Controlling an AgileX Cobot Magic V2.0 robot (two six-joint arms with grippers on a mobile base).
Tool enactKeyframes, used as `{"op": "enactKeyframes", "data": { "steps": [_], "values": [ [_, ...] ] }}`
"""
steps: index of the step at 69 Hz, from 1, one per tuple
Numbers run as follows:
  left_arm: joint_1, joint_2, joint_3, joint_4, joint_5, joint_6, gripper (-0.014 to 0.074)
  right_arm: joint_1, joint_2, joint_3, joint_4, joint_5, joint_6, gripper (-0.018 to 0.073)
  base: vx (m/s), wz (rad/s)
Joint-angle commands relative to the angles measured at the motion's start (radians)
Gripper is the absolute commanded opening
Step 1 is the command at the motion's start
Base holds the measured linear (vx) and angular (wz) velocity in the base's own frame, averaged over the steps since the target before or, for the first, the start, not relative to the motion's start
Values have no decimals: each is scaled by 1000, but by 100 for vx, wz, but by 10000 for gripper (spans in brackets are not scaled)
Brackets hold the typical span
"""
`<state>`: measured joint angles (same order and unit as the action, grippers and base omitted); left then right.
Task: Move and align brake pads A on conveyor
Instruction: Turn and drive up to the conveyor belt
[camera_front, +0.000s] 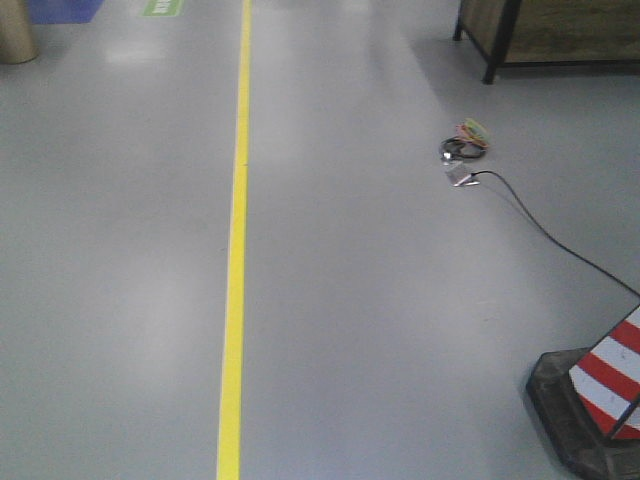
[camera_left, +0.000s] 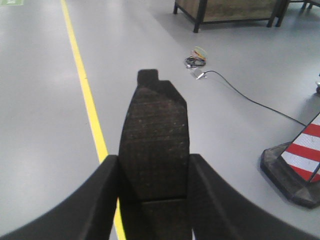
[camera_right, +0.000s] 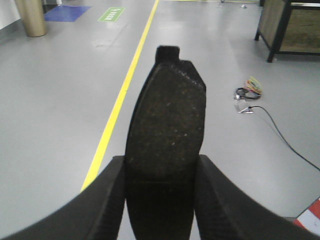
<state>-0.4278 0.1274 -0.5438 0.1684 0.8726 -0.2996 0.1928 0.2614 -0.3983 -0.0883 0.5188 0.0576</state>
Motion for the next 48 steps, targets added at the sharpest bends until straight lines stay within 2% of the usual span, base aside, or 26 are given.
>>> {"op": "enactKeyframes", "data": {
  "steps": [1,18,48],
  "values": [
    [-5,16,-27,6,-92,0,-6,-4,10,-29,-14,-97,-9,-2,44,-32],
    [-5,16,-27,6,-91,0,-6,-4,10,-29,-14,-97,-9,-2,38,-59],
    [-5,16,-27,6,-91,0,-6,-4,10,-29,-14,-96,-9,-2,24,-104]
  ]
}}
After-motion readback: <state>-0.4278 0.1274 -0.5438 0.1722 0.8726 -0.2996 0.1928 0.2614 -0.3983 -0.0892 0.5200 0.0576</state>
